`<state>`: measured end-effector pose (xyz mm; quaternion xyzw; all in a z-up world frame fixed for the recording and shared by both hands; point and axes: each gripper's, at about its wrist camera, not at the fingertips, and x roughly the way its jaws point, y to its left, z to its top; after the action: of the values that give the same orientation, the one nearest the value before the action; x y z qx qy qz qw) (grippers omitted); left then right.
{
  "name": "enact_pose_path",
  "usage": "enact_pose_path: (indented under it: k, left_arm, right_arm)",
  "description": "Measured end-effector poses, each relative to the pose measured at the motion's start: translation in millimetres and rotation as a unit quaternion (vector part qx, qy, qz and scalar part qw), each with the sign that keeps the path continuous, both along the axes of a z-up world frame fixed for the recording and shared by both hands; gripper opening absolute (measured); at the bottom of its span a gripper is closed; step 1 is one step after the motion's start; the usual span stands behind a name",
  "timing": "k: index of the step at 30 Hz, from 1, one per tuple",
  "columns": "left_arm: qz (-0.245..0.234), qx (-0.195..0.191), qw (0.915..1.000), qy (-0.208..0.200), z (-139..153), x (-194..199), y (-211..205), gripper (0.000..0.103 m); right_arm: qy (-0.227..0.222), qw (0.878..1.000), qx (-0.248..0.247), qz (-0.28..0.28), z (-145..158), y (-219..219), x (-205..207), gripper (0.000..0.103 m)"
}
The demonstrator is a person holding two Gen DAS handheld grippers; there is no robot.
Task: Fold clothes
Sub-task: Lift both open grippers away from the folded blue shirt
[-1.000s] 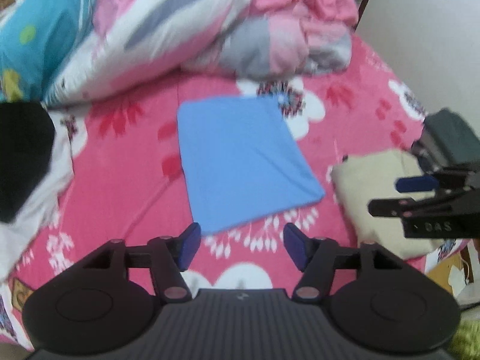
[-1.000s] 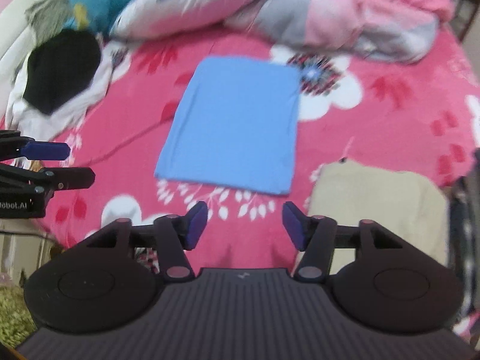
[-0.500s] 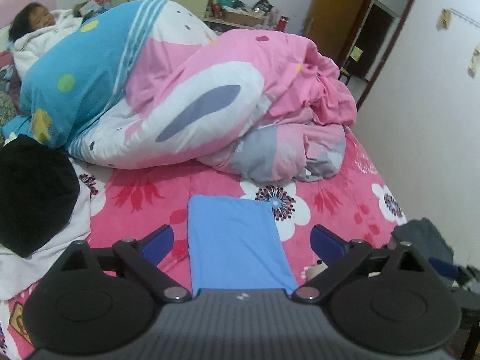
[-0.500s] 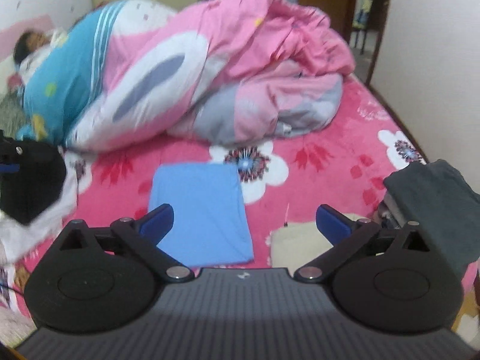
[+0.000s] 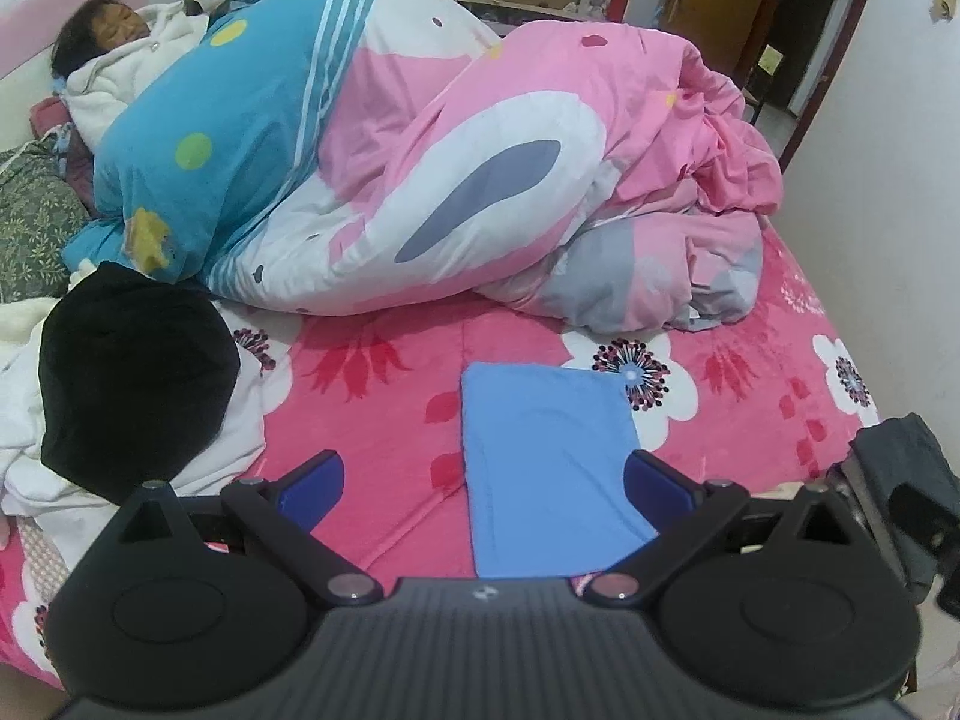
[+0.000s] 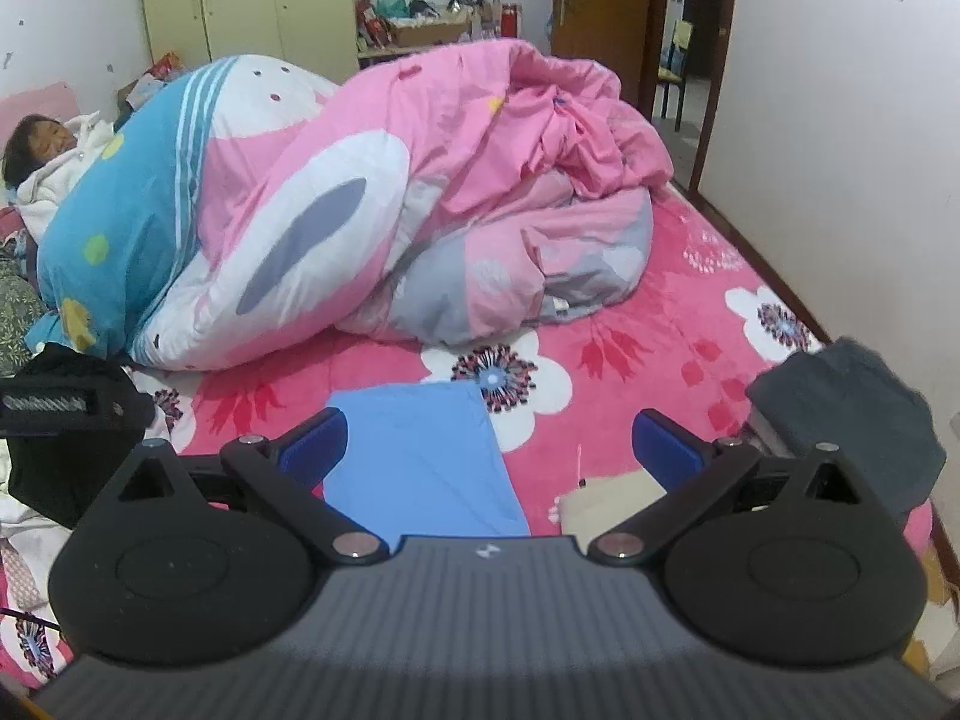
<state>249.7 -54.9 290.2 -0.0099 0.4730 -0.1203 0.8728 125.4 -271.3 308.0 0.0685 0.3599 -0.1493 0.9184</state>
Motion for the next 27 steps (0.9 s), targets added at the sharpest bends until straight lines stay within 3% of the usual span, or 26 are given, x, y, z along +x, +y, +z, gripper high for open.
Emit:
enact_pose_path:
  k: [7,14,27]
  left_arm:
    - [0.010,0.008,0.9997,0.020,-9,9,8,0.100]
    - [0.021,0.019,0.9987,0.041,-24,19,5,0.100]
    - [0.092,0.071,0.9879,0.103,-70,35,-29,0.100]
  right_arm:
    - [0.008,0.999,-0.020,0.023,19,17,13,0.102]
    - [0.025,0.999,-0.001,0.023,22,15,25,0.102]
    - [0.096,0.991,0.031,0.086,-25,-30,78,0.102]
